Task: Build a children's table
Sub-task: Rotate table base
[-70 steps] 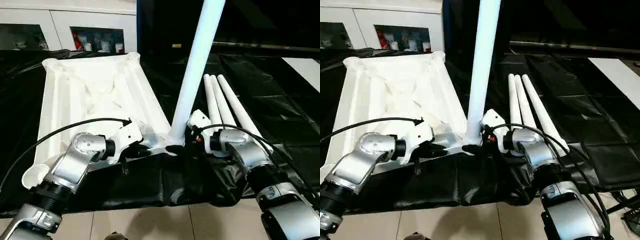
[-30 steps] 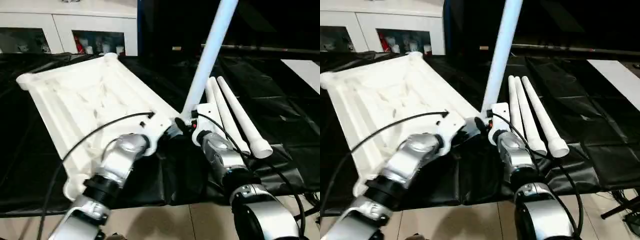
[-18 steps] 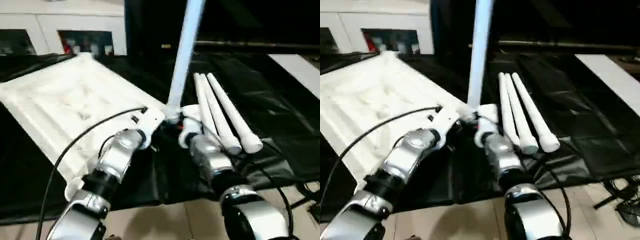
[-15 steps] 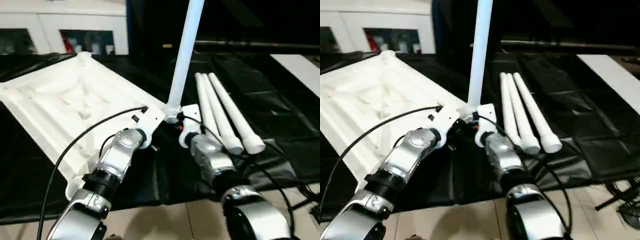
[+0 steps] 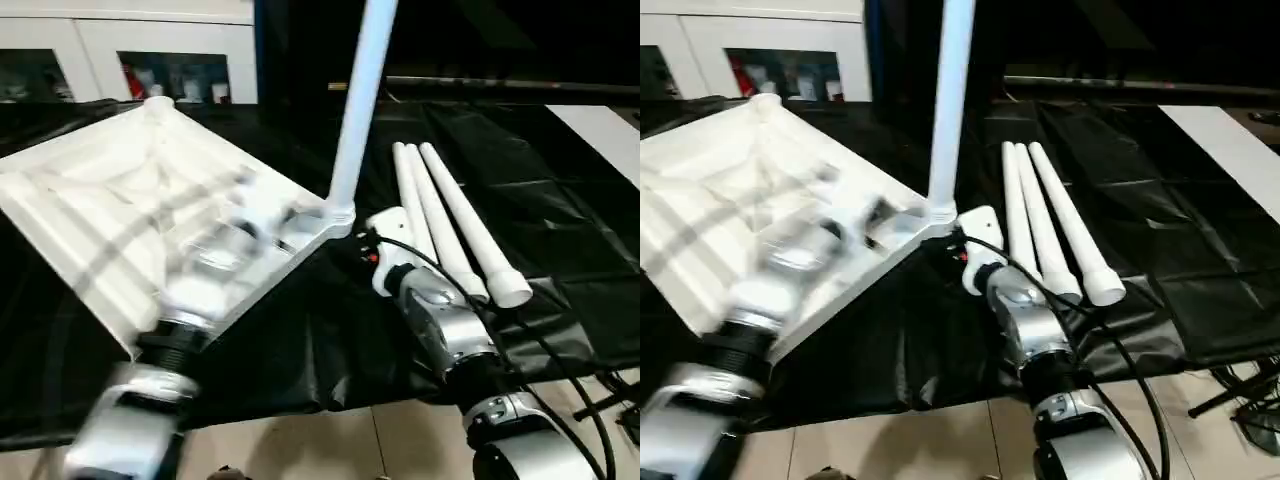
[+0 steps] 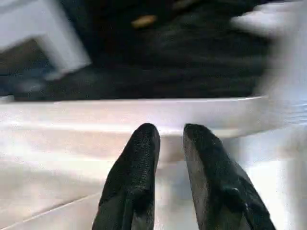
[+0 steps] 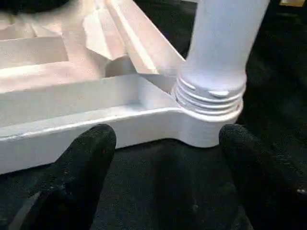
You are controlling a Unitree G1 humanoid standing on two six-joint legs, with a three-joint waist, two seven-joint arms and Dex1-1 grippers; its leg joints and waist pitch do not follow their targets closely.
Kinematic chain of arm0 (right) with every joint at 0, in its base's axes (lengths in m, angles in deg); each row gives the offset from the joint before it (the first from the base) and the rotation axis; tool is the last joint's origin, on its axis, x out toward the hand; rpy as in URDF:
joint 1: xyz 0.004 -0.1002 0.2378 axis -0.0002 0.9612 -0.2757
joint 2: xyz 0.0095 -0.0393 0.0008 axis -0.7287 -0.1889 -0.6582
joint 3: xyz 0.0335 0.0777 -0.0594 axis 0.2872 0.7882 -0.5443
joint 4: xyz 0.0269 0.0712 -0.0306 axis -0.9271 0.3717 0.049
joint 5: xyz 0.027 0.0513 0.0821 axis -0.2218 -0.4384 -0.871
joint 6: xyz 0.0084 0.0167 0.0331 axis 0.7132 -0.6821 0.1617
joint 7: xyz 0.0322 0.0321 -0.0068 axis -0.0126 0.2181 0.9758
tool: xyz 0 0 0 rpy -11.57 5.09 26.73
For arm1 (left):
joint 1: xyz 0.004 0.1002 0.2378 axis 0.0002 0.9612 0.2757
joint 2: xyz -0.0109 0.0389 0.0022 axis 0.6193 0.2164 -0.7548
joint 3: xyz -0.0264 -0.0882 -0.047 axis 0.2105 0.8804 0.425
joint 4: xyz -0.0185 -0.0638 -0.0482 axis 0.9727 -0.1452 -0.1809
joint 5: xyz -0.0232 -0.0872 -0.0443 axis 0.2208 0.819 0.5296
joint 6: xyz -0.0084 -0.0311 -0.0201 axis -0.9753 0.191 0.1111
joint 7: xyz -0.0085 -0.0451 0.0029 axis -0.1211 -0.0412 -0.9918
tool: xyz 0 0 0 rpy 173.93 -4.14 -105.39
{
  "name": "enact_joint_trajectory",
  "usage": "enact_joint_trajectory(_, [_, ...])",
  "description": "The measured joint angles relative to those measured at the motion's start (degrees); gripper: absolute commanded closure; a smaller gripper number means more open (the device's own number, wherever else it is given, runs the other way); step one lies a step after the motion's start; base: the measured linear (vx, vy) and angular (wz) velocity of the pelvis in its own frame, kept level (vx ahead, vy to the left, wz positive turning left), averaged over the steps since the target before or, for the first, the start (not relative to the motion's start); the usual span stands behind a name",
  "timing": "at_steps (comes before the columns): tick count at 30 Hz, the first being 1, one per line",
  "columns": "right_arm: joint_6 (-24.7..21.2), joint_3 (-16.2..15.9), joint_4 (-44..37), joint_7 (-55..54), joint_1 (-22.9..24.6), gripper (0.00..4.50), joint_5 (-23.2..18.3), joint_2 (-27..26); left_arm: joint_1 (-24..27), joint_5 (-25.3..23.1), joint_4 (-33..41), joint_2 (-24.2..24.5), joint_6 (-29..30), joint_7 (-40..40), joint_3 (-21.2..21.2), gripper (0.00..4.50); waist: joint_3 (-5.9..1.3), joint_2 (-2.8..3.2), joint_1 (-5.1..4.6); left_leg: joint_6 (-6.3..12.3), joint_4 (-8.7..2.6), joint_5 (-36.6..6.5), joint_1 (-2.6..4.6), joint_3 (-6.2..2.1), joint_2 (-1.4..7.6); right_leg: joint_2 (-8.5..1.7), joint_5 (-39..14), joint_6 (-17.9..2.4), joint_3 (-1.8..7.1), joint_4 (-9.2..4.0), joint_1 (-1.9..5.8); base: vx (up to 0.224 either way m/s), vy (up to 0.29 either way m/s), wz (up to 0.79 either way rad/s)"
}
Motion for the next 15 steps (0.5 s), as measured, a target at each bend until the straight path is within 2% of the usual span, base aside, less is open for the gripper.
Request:
enact_joint_trajectory(2, [-0.6, -0.6, -0.1, 0.1, 0.0, 0.67, 0.2, -0.2, 1.7, -1.3, 3.3, 3.4, 3.9, 0.3, 2.0, 2.98, 0.00, 0.00, 0.04, 0.00, -0.01, 0.0, -0.01, 0.02, -0.01, 0.00, 0.0, 0.0, 0.01, -0.04, 0.00, 0.000, 0.000, 0.00])
enact_joint_trajectory(6, [-1.2, -1.4, 0.5, 0.0, -0.1, 0.67, 1.2, -0.8, 6.1, -4.0, 7.2, 7.5, 9.5, 1.9, 5.6, 2.51, 0.08, -0.12, 0.47, -0.01, 0.02, 0.0, -0.07, 0.00, -0.02, -0.02, 0.0, 0.0, 0.01, -0.08, 0.02, 0.000, 0.000, 0.00])
enact_joint_trajectory(9, [-1.1, -2.1, 4.0, -1.3, -1.3, 0.67, 2.1, -2.1, 12.4, -7.2, 13.1, 11.3, 12.1, 5.5, 9.8, 2.40, 0.17, -0.43, 0.00, -0.02, 0.01, 0.0, -0.06, 0.01, 0.02, 0.01, 0.0, 0.0, 0.01, -0.05, 0.01, 0.000, 0.000, 0.00])
enact_joint_trajectory(10, [-1.1, -2.0, 4.9, -1.8, -1.3, 0.67, 2.3, -2.0, 13.4, -8.0, 14.0, 12.2, 12.7, 6.6, 11.4, 2.18, 0.20, -0.60, 0.10, -0.05, 0.01, 0.0, -0.06, -0.01, 0.03, 0.02, 0.0, 0.0, -0.02, -0.03, 0.01, 0.000, 0.000, 0.00])
enact_joint_trajectory(12, [-1.1, -2.0, 7.0, -2.7, -1.7, 0.67, 2.4, -2.2, 15.0, -9.3, 15.4, 13.9, 13.4, 8.8, 14.8, 2.18, 0.21, -0.83, 0.24, -0.06, 0.02, 0.0, -0.06, -0.02, 0.03, 0.03, 0.0, 0.0, -0.01, -0.03, 0.01, 0.000, 0.000, 0.00])
enact_joint_trajectory(15, [-1.2, -2.0, 8.0, -3.1, -2.9, 0.67, 2.4, -2.8, 16.9, -10.8, 16.0, 15.7, 13.9, 10.1, 16.6, 2.18, 0.18, -0.89, 0.47, -0.06, 0.06, 0.0, -0.04, -0.04, 0.00, 0.02, 0.0, 0.0, 0.02, -0.02, 0.06, 0.000, 0.000, 0.00])
